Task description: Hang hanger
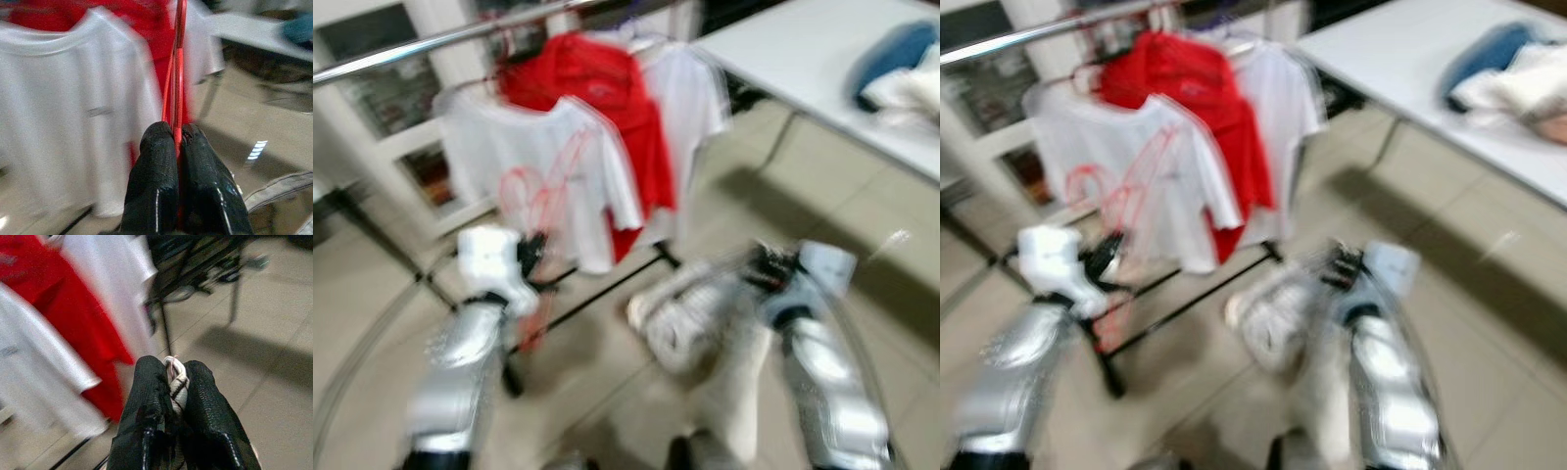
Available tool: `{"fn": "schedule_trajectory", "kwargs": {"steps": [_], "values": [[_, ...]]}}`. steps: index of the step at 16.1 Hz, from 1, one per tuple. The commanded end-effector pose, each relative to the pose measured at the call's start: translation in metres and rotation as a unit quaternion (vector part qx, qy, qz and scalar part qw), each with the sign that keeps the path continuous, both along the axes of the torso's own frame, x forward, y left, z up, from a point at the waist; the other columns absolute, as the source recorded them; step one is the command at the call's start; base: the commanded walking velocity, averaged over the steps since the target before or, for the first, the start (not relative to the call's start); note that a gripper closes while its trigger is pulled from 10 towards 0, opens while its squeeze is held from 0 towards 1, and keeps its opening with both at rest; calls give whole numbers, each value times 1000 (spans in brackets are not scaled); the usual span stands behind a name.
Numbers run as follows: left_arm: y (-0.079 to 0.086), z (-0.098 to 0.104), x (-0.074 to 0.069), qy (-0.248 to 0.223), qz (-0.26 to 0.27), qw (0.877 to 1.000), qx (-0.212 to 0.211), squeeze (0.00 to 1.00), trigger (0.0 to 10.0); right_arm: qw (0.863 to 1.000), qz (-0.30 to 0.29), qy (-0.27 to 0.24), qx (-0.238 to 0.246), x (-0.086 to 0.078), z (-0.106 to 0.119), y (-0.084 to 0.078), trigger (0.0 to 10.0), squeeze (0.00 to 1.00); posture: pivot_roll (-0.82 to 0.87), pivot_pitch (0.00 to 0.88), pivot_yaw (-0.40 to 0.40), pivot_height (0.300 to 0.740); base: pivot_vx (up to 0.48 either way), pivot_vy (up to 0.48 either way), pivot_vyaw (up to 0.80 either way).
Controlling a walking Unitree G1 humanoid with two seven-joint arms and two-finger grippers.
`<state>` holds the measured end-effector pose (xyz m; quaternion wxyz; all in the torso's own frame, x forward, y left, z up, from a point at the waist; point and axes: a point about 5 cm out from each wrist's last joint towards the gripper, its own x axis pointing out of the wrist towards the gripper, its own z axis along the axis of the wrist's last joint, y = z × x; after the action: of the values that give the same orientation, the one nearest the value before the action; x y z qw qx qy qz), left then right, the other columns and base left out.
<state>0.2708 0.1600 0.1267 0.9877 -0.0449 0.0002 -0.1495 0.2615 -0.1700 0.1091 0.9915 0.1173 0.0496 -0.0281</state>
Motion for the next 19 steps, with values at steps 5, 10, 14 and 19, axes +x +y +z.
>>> {"fn": "schedule_trajectory", "kwargs": {"steps": [5, 10, 14, 19], "values": [[17, -2, -1, 1, 66, 998, 19, 0, 10000, 999, -4, -53, -8, 7, 16, 8, 10000, 0, -82, 118, 40, 740, 0, 0, -800], [22, 2, -1, -6, 52, 999, -2, 0, 10000, 997, 60, -41, 27, 7, 16, 17, 10000, 0, -83, 117, 36, 740, 64, 0, -741], [22, 0, -1, 5, 51, 999, 6, 0, 10000, 997, 67, -41, 5, 7, 16, 18, 10000, 0, -82, 119, 38, 740, 404, 0, 0], [24, -2, -2, 14, 51, 999, 5, 0, 10000, 995, 89, -49, 21, 9, 24, 23, 10000, 0, -85, 121, 38, 740, 407, 0, 0]]}}
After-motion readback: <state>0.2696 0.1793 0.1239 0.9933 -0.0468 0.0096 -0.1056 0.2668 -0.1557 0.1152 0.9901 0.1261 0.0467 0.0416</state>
